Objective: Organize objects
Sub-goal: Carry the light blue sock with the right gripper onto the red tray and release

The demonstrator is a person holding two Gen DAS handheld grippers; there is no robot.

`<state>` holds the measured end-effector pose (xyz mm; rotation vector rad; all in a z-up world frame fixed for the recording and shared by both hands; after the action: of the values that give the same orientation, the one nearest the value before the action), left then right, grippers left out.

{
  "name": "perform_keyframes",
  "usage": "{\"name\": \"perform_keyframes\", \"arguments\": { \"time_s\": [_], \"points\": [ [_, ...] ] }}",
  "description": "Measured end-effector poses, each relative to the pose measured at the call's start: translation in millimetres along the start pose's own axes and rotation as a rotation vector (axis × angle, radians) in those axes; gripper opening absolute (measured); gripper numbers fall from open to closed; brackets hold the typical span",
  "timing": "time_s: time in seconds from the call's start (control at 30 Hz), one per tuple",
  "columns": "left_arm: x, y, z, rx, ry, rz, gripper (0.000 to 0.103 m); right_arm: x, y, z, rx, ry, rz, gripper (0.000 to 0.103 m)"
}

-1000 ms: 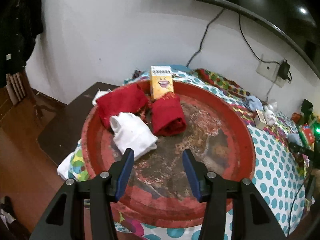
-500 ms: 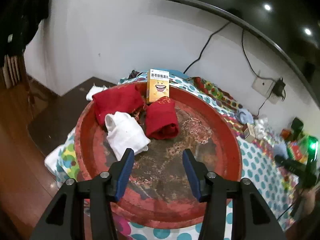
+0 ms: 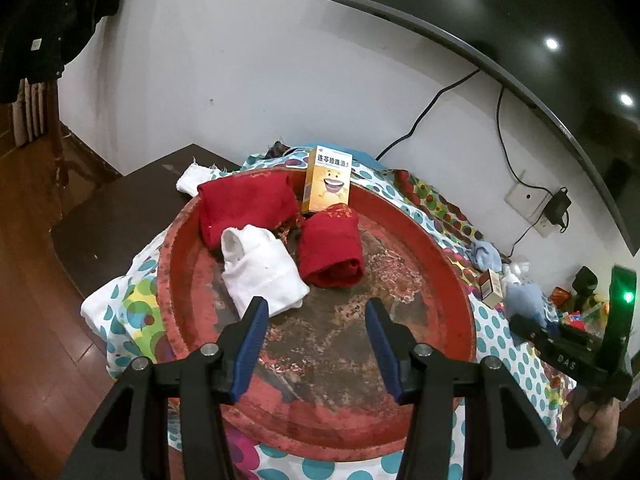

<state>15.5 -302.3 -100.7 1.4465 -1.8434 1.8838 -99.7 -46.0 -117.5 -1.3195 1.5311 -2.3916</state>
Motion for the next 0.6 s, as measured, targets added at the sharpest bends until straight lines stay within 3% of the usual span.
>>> {"name": "perform_keyframes", "arguments": {
  "time_s": [0.4, 0.6],
  "points": [
    [8, -5, 18, 0.042, -0.048, -0.032, 0.052, 31, 65, 97, 0.129, -0.129, 0.097, 0.035],
    [9, -2, 30, 0.033, -0.097, -0.02, 0.051, 41, 104, 96, 0.089, -0.109, 0.154, 0.035]
  ]
}}
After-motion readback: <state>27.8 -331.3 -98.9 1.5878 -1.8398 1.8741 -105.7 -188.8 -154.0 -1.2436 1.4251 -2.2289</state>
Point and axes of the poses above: each gripper's, at about its wrist camera, not at the fingertips, and y roughly the way its jaws point, z to its left, x to its top, the point moved 6 cm from there along y, roughly the way its jaws point, and after that the axes turned 11 degrees about x, right-handed, at the moved point
